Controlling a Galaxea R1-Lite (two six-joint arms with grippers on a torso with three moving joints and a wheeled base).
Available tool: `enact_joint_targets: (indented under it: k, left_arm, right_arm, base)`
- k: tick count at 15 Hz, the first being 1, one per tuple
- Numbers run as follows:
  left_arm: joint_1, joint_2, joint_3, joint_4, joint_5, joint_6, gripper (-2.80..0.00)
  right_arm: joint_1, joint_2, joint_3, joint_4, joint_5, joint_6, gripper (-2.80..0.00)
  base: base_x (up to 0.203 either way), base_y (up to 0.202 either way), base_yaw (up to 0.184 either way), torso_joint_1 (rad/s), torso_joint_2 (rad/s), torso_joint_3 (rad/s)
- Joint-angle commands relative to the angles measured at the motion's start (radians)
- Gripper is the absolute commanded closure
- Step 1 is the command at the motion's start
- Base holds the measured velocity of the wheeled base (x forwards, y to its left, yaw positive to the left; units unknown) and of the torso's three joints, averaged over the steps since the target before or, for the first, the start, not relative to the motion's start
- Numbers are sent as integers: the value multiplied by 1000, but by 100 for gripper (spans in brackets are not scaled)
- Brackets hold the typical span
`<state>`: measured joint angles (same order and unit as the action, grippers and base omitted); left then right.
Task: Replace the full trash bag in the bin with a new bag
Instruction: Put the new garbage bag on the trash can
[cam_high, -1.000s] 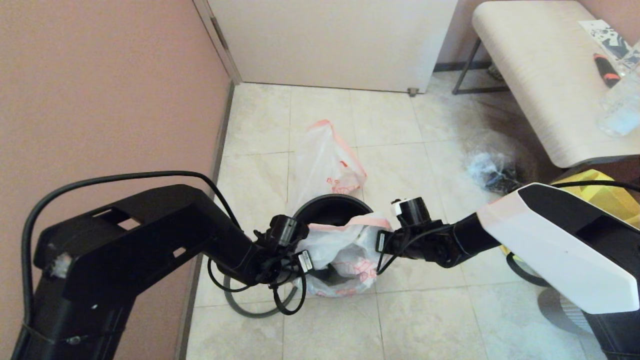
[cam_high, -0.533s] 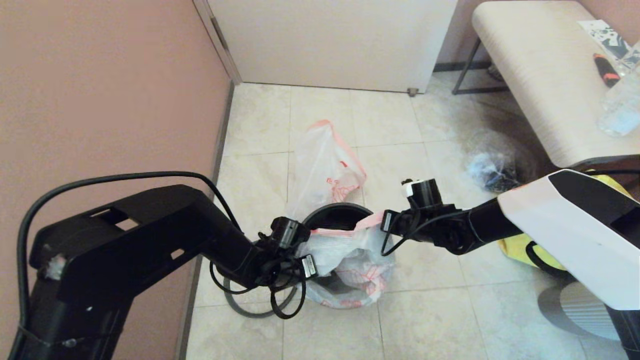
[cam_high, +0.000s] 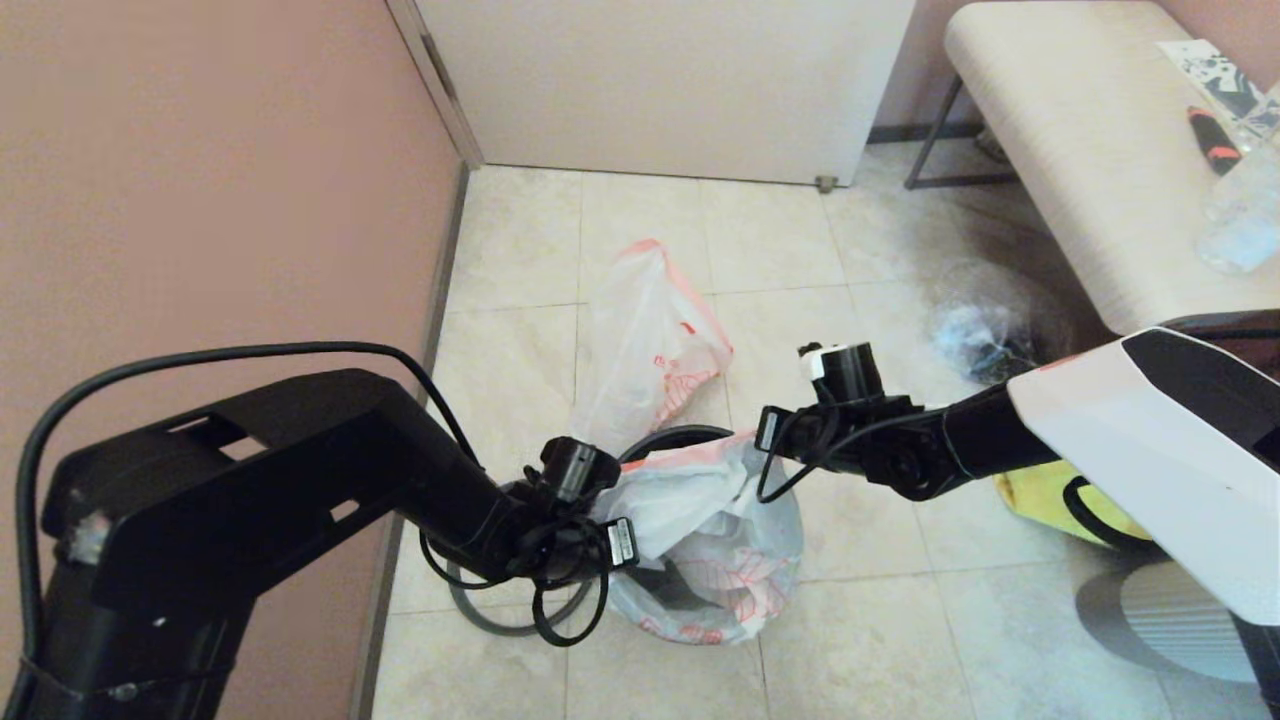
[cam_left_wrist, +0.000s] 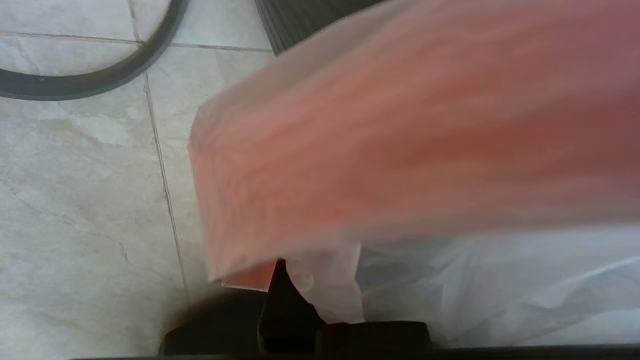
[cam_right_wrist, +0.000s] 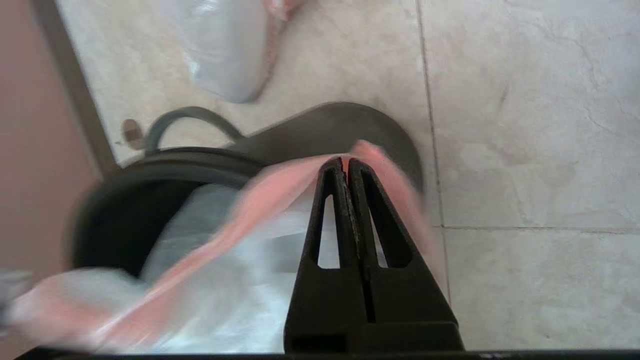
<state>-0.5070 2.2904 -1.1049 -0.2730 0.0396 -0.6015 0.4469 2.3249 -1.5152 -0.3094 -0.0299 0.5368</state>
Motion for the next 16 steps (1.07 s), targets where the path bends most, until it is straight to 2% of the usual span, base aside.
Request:
enact_joint_targets:
  k: [1,4,6,8,11,14,16]
  left_arm:
    - [-1,2,-1,1,-6,-3,0]
    - [-5,14,-25,66,-7,12,0]
    - [-7,15,-26,72,-16,16,0]
    - [-8,15,-25,77,-21,29,0]
    - [-13,7,-26,110,-56,45,0]
    - [-18,7,-20,110,-58,63,0]
    - [-19,4,-15,109,-63,65,0]
  right_arm:
    - [17,-76,38,5,-1,4,0]
    - [22,-214,152,23,4,38,0]
    - [40,-248,205,129,23,32,0]
    - [71,-213,205,198,29,22,0]
    - [106,-136,207,202,31,8,0]
    - [105,-81,188,194,75,-7,0]
    - [101,-28,125,191,103,-17,0]
  base:
    - [0,0,0,0,0,0]
    - [0,0,0,0,0,0]
    - [0,0,0,0,0,0]
    - [0,0,0,0,0,0]
    - [0,0,0,0,0,0]
    - [0,0,0,0,0,0]
    - [0,0,0,0,0,0]
